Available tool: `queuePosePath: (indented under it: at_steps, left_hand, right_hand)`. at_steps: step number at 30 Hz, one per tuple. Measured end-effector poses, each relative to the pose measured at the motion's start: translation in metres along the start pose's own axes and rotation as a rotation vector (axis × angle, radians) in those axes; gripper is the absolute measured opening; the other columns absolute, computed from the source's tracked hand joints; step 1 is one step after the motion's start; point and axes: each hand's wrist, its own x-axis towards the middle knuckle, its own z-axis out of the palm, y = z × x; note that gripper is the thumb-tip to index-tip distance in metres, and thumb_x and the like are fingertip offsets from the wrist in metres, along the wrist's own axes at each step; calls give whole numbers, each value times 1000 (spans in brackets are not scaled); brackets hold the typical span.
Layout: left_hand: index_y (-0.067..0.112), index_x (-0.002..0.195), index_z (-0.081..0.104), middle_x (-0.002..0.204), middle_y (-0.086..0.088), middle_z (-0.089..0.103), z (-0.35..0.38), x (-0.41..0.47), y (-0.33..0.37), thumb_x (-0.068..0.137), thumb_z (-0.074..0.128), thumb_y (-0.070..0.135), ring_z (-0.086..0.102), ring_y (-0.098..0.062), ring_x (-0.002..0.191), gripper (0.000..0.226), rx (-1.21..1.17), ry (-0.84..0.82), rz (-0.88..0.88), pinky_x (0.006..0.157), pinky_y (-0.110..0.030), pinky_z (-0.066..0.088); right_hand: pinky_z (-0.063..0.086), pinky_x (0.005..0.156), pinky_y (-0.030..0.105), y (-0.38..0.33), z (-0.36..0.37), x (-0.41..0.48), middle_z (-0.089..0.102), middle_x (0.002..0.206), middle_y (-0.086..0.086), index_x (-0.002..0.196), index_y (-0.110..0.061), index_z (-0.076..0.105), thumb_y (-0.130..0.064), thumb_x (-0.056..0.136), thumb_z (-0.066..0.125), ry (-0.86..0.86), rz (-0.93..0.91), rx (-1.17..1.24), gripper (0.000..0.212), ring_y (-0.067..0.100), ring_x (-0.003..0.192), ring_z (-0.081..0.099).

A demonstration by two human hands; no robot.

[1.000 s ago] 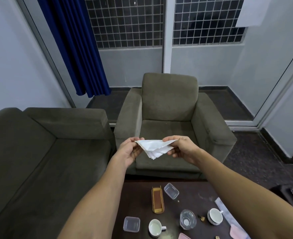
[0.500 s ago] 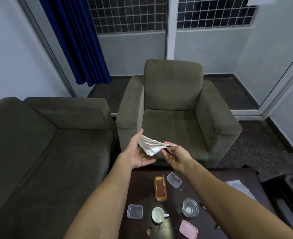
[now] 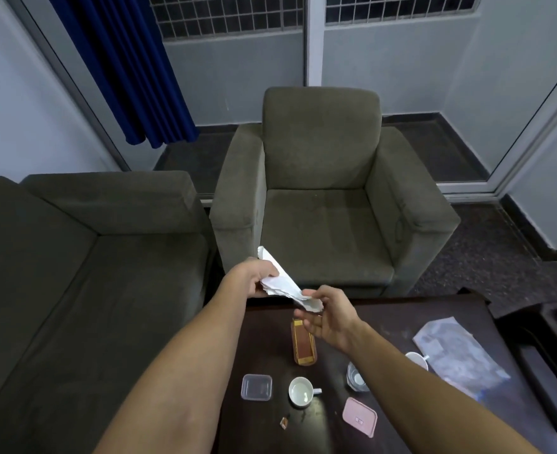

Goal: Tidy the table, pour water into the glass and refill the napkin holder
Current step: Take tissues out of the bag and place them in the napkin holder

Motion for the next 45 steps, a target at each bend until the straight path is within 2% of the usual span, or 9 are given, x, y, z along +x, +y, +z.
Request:
queuePosePath:
  at_steps: [3, 8, 11, 13, 16, 19, 25, 38, 45]
  left_hand:
    - [1, 124, 54, 103, -18, 67, 16, 12, -4, 93, 55, -2, 67, -22, 70, 30, 112, -14, 7, 47, -27, 56]
    - [3, 121, 52, 88, -13, 63, 38, 41, -18, 93, 54, -2, 64, -21, 68, 29, 268, -15, 5, 40, -24, 51]
    - [0, 123, 55, 103, -18, 66, 49, 72, -34, 93, 57, -1, 69, -27, 82, 31, 334, 2, 8, 58, -34, 58]
    - [-3, 120, 61, 112, -21, 70, 57, 93, -48, 90, 63, 2, 72, -33, 96, 31, 388, 39, 15, 75, -41, 63]
    - [2, 115, 68, 112, -15, 73, 73, 122, -67, 86, 68, 13, 72, -32, 101, 31, 564, 125, 64, 83, -41, 63]
    - [7, 115, 70, 114, -14, 72, 92, 145, -83, 84, 66, 17, 71, -33, 103, 33, 694, 170, 100, 82, -35, 62]
    - [8, 99, 75, 99, -13, 74, 127, 188, -110, 83, 63, 15, 73, -32, 89, 21, 799, 180, 129, 76, -38, 65]
    - [16, 98, 73, 103, -7, 72, 155, 246, -138, 90, 66, 37, 69, -29, 99, 24, 946, 256, 196, 69, -33, 43]
    - [21, 88, 64, 80, -1, 59, 157, 257, -137, 86, 70, 35, 62, -25, 82, 15, 1033, 255, 174, 63, -31, 43]
  right_hand:
    - [54, 45, 24, 14, -7, 12, 76, 81, 10, 104, -11, 67, -29, 94, 66, 62, 46, 63, 21, 22, 63, 74]
    - [45, 32, 17, 54, -22, 49, 73, 66, 12, 95, -6, 63, -7, 101, 60, 210, 100, 133, 6, 13, 45, 69]
    - [45, 33, 17, 79, -35, 73, 71, 79, 16, 115, 2, 64, -3, 100, 62, 266, 124, 222, 17, 13, 46, 70]
    - [45, 33, 16, 95, -44, 91, 71, 74, 16, 119, 6, 65, -3, 99, 64, 307, 145, 271, 22, 13, 43, 68]
    - [45, 32, 16, 117, -57, 117, 70, 70, 13, 118, 7, 67, -7, 97, 70, 371, 189, 323, 26, 11, 39, 65]
    - [45, 33, 15, 135, -70, 135, 67, 78, 15, 121, 7, 66, -9, 98, 69, 407, 230, 363, 28, 10, 37, 62]
    - [46, 34, 16, 172, -100, 164, 66, 83, 21, 118, 12, 62, 3, 99, 57, 413, 305, 396, 22, 17, 59, 61]
    - [22, 26, 13, 180, -132, 222, 70, 82, 16, 115, 3, 63, 1, 98, 56, 423, 404, 256, 18, 7, 39, 59]
    - [25, 24, 13, 177, -136, 236, 73, 122, 19, 128, 3, 61, -3, 100, 59, 413, 454, 220, 28, 10, 33, 62]
